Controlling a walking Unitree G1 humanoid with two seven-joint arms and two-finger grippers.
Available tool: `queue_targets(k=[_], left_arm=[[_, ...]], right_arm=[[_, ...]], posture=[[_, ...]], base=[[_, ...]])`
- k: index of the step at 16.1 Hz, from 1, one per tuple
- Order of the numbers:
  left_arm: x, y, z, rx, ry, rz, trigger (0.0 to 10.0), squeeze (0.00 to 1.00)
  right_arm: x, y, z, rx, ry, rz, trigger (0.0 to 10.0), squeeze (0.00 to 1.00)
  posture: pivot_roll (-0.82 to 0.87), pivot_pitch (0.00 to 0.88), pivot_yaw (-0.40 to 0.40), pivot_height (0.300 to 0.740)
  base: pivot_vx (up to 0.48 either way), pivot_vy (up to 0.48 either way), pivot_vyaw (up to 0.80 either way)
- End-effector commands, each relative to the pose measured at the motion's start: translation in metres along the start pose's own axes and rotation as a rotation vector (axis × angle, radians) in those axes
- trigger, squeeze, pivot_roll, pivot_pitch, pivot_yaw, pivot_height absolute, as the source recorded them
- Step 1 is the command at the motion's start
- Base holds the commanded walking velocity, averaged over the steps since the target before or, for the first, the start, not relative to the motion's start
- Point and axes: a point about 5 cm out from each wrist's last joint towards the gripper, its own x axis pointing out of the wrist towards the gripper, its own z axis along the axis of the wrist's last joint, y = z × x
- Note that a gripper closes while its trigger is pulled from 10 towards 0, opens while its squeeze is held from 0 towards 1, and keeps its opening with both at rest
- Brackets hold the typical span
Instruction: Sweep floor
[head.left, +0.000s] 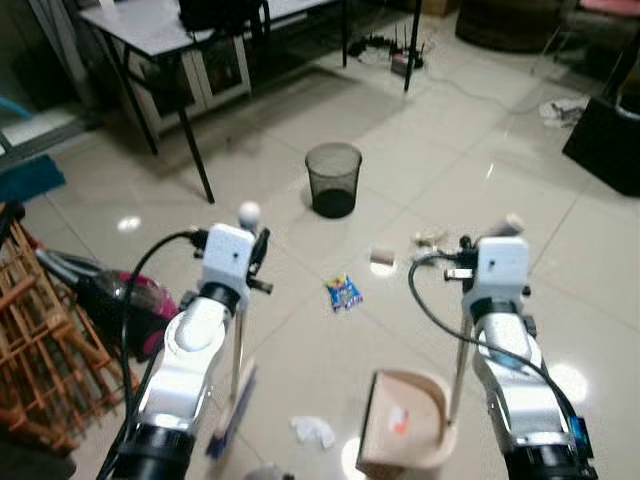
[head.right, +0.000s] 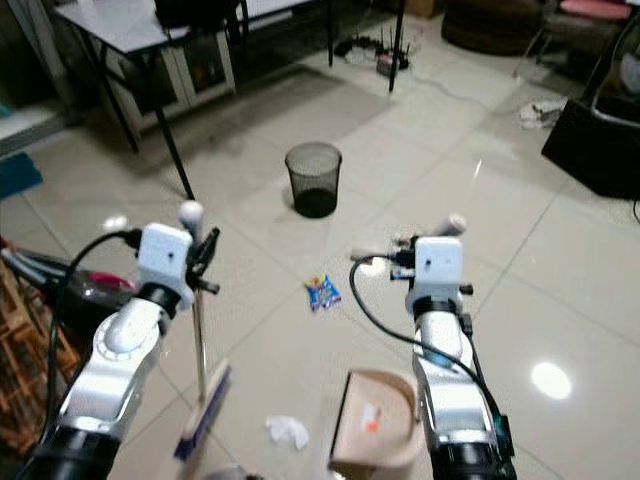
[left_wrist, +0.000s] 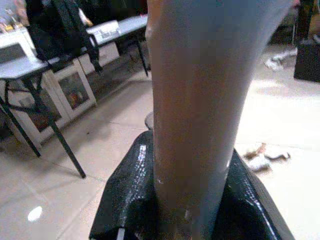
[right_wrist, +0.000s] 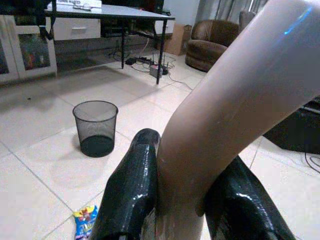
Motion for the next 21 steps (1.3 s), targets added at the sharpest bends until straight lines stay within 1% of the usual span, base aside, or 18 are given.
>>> queue_targets(k=[1, 2, 4, 6, 7, 8, 10, 11, 12, 13, 14, 15, 17, 18, 19, 20, 21], left_arm=[[0.006, 0.001, -0.001, 0.026, 0.013, 0.005, 10.0, 0.0], [0.011, 0.003, -0.002, 0.019, 0.006, 0.016, 10.0, 0.0], [0.016, 0.007, -0.002, 0.024, -0.03, 0.04, 10.0, 0.0], [0.023, 0.011, -0.004, -0.021, -0.037, 0.082, 10.0, 0.0], [0.025, 0.012, -0.005, -0.024, -0.044, 0.095, 10.0, 0.0], [0.024, 0.011, -0.004, -0.024, -0.061, 0.096, 10.0, 0.0], [0.026, 0.01, -0.005, -0.051, -0.092, 0.136, 10.0, 0.0], [0.026, 0.01, -0.005, -0.051, -0.092, 0.136, 10.0, 0.0], [0.026, 0.011, -0.007, -0.055, -0.119, 0.16, 10.0, 0.0], [0.024, 0.011, -0.008, -0.052, -0.132, 0.168, 10.0, 0.0], [0.021, 0.018, -0.008, -0.044, -0.168, 0.222, 10.0, 0.0], [0.021, 0.02, -0.008, -0.043, -0.173, 0.234, 10.0, 0.0], [0.022, 0.024, -0.005, -0.042, -0.201, 0.25, 10.0, 0.0], [0.024, 0.022, -0.006, -0.061, -0.2, 0.237, 10.0, 0.0], [0.025, 0.021, -0.006, -0.072, -0.201, 0.228, 10.0, 0.0], [0.029, 0.013, -0.009, -0.079, -0.183, 0.195, 10.0, 0.0], [0.032, 0.007, -0.01, -0.081, -0.172, 0.182, 10.0, 0.0]], right_arm=[[0.005, 0.005, 0.01, 0.0, -0.072, 0.028, 10.0, 0.0], [0.008, 0.007, 0.009, 0.0, -0.088, 0.039, 10.0, 0.0], [0.014, 0.007, 0.008, -0.001, -0.099, 0.021, 10.0, 0.0], [0.02, 0.011, 0.007, -0.043, -0.128, 0.042, 10.0, 0.0], [0.023, 0.014, 0.007, -0.051, -0.144, 0.061, 10.0, 0.0], [0.021, 0.014, 0.008, -0.05, -0.159, 0.074, 10.0, 0.0], [0.022, 0.018, 0.008, -0.089, -0.184, 0.126, 10.0, 0.0], [0.022, 0.018, 0.008, -0.089, -0.184, 0.126, 10.0, 0.0], [0.024, 0.022, 0.01, -0.102, -0.217, 0.146, 10.0, 0.0], [0.025, 0.025, 0.012, -0.108, -0.238, 0.156, 10.0, 0.0], [0.025, 0.037, 0.017, -0.099, -0.282, 0.198, 10.0, 0.0], [0.025, 0.042, 0.017, -0.095, -0.29, 0.211, 10.0, 0.0], [0.021, 0.062, 0.021, -0.07, -0.318, 0.255, 10.0, 0.0], [0.016, 0.075, 0.022, -0.053, -0.325, 0.282, 10.0, 0.0], [0.014, 0.08, 0.021, -0.048, -0.326, 0.294, 10.0, 0.0], [0.005, 0.098, 0.017, -0.045, -0.315, 0.339, 10.0, 0.0], [0.001, 0.107, 0.014, -0.048, -0.308, 0.354, 10.0, 0.0]], posture=[[0.02, 0.068, 0.078, 0.74], [0.02, 0.091, 0.092, 0.74], [0.02, 0.128, 0.106, 0.74], [0.02, 0.186, 0.112, 0.74], [0.02, 0.224, 0.108, 0.74], [0.01, 0.255, 0.099, 0.74], [-0.01, 0.332, 0.067, 0.74], [-0.01, 0.332, 0.067, 0.74], [-0.02, 0.374, 0.044, 0.74], [-0.02, 0.382, 0.04, 0.74], [-0.02, 0.423, 0.02, 0.74], [-0.01, 0.432, 0.015, 0.74], [-0.01, 0.449, 0.009, 0.74], [-0.02, 0.452, 0.011, 0.74], [-0.02, 0.452, 0.011, 0.74], [-0.02, 0.454, 0.016, 0.74], [-0.03, 0.458, 0.017, 0.74]], base=[[0.0, 0.0, 0.0], [0.0, 0.0, 0.0], [0.0, 0.0, 0.0], [0.0, 0.0, 0.0], [0.0, 0.0, 0.0], [0.0, 0.0, 0.0], [0.0, 0.0, 0.0], [0.0, 0.0, 0.0], [0.0, 0.0, 0.0], [0.0, 0.0, 0.0], [0.0, 0.0, 0.0], [0.0, 0.0, 0.0], [0.0, 0.0, 0.0], [0.0, 0.0, 0.0], [0.0, 0.0, 0.0], [0.0, 0.0, 0.0], [0.0, 0.0, 0.0]])
